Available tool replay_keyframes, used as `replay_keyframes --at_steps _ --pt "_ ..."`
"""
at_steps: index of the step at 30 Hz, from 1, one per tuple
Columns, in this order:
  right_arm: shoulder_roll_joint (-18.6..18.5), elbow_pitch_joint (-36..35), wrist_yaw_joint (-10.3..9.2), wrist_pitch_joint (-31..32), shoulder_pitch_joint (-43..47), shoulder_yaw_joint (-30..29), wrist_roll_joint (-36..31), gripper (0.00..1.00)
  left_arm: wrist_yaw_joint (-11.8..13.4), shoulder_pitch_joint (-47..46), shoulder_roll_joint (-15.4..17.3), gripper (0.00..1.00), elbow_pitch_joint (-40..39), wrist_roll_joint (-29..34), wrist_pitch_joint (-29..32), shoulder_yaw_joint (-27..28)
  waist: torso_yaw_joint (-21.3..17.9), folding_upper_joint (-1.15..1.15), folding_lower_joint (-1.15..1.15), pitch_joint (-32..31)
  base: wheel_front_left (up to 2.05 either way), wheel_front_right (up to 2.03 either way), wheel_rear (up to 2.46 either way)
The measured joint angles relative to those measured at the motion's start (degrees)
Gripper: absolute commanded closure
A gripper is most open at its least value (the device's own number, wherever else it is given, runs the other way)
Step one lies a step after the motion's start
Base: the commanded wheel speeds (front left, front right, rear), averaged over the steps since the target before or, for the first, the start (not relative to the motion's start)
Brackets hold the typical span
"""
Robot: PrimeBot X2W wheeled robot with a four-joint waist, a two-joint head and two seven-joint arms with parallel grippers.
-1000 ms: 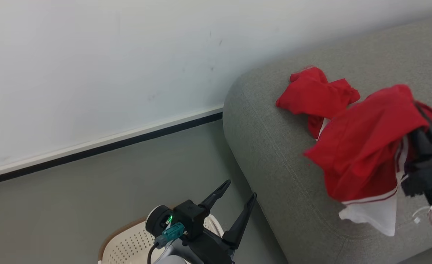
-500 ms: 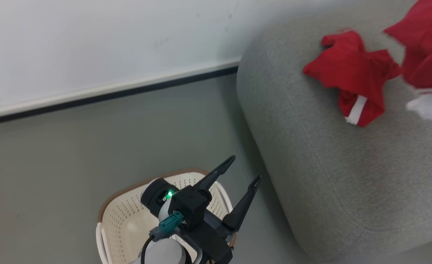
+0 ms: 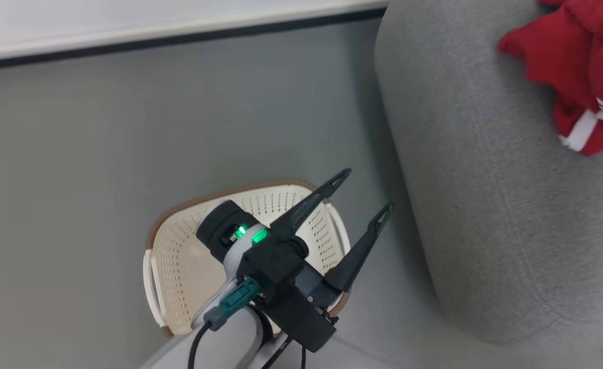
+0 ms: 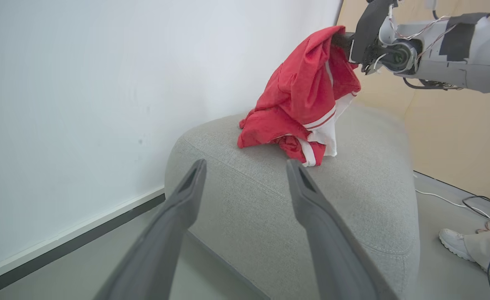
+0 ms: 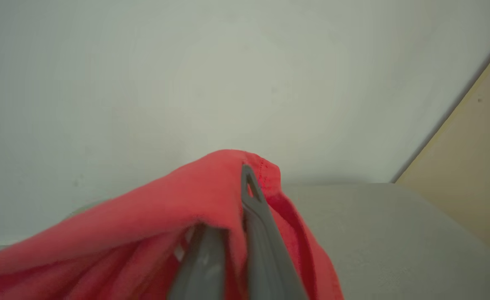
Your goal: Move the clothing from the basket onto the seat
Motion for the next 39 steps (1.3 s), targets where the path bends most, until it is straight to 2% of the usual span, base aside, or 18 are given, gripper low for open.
replay_keyframes --at_steps 8,16,17,18,20,22,23,31,39 --pt "4.94 3.87 -0.46 -1.43 -2.02 0.85 0.13 1.0 1.14 -2.1 3.6 0.0 -3.72 1.49 1.26 2.36 1.45 0.0 0.0 7.1 0.0 0.0 0.0" --pt "8.35 7.53 -0.32 -4.9 -4.44 1.37 0.62 1.0 1.6 -4.56 5.49 0.0 -4.56 3.09 1.92 4.28 0.65 0.0 0.0 12.72 0.0 0.0 0.0" --pt "8.65 8.14 -0.12 -5.47 -4.46 1.47 0.63 0.93 1.6 -4.65 5.67 0.0 -4.42 3.09 1.92 4.45 0.32 0.01 0.01 13.24 0.0 0.0 0.0" --pt "9.31 9.58 0.25 -6.66 -4.5 1.63 0.64 0.68 1.8 -4.67 5.91 0.0 -4.04 3.11 1.92 4.71 -0.53 0.01 0.01 13.9 0.0 0.0 0.0" --pt "9.49 10.72 0.92 -7.61 -4.72 1.72 0.64 0.53 2.02 -4.68 5.99 0.0 -3.86 3.14 1.91 4.86 -1.44 0.0 0.0 14.19 0.0 0.0 0.0" --pt "9.6 11.52 1.35 -8.34 -5.07 1.77 0.64 0.13 2.02 -4.68 6.0 0.0 -3.44 3.14 1.87 4.92 -2.33 0.0 0.0 14.18 0.0 0.0 0.0" --pt "9.65 11.98 1.69 -8.58 -5.25 1.88 0.64 0.0 2.02 -4.68 6.0 0.0 -3.16 3.14 1.8 4.95 -2.69 0.0 0.0 14.07 0.0 0.0 0.0" --pt "11.15 13.81 3.92 -9.67 -5.04 3.16 0.62 0.0 2.05 -3.86 6.11 0.0 -0.29 2.59 0.38 5.87 -4.21 -0.01 -0.01 10.85 0.0 0.0 0.0" --pt "11.87 14.36 6.15 -10.15 -0.17 4.98 -0.51 0.0 2.63 -1.0 6.02 0.0 3.34 0.26 -1.19 7.38 -5.24 -0.01 -0.02 5.85 0.0 0.0 0.0"
